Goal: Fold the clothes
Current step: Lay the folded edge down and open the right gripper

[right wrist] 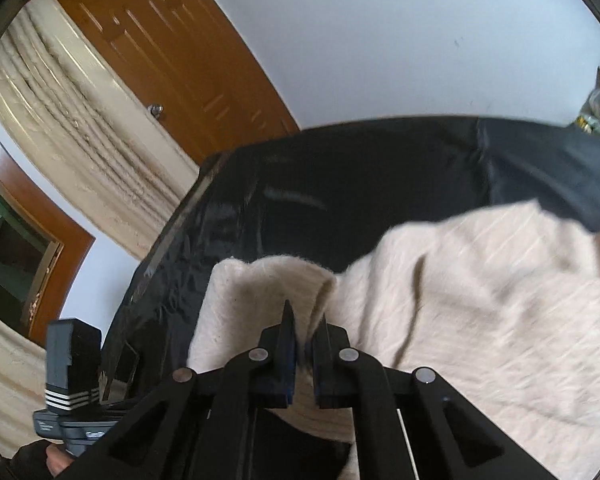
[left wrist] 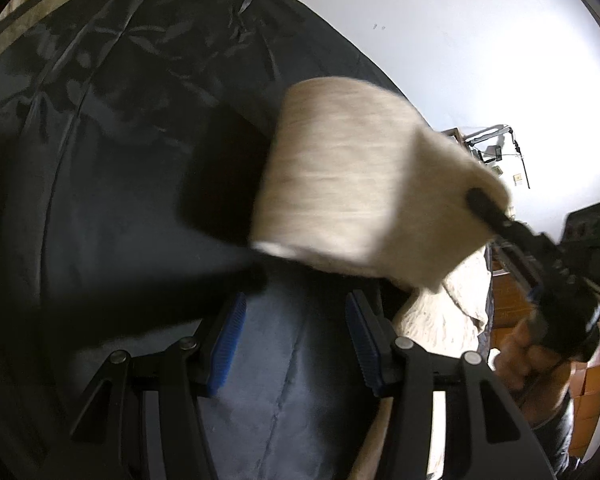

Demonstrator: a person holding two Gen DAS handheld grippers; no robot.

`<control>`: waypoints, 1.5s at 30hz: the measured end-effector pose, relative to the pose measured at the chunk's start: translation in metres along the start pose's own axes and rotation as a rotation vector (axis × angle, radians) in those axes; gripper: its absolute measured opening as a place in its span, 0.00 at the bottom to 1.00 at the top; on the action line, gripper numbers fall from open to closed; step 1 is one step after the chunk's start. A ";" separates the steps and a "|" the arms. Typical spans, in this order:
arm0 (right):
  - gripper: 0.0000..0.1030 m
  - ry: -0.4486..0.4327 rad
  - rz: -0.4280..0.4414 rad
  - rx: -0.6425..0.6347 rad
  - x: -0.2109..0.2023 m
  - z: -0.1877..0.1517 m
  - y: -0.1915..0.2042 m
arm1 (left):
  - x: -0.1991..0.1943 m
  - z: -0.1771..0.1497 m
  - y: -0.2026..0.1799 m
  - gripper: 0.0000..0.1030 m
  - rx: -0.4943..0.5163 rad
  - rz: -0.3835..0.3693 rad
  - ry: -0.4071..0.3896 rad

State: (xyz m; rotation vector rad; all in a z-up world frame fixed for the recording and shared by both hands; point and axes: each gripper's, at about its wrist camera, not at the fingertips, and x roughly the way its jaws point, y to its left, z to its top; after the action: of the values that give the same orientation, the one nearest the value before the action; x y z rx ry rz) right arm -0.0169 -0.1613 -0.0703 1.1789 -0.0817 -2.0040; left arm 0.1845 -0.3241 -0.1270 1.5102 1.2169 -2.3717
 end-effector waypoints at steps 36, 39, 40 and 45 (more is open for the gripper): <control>0.07 -0.101 -0.513 0.314 -0.167 -0.053 -0.237 | 0.071 0.002 -0.178 0.65 0.418 0.069 -0.034; 0.07 -0.067 -0.566 0.270 -0.150 -0.055 -0.242 | 0.102 0.004 -0.196 0.65 0.497 0.157 -0.020; 0.07 -0.061 -0.579 0.258 -0.148 -0.055 -0.242 | 0.114 0.006 -0.203 0.65 0.521 0.195 -0.014; 0.57 -0.122 -0.691 0.214 -0.162 -0.062 -0.243 | 0.130 0.011 -0.188 0.66 0.551 0.304 -0.031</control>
State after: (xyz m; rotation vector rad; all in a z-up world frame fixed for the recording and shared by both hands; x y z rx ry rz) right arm -0.0739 0.1311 -0.0919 1.3370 0.0628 -2.7260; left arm 0.0250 -0.1600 -0.1196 1.6272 0.2883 -2.6119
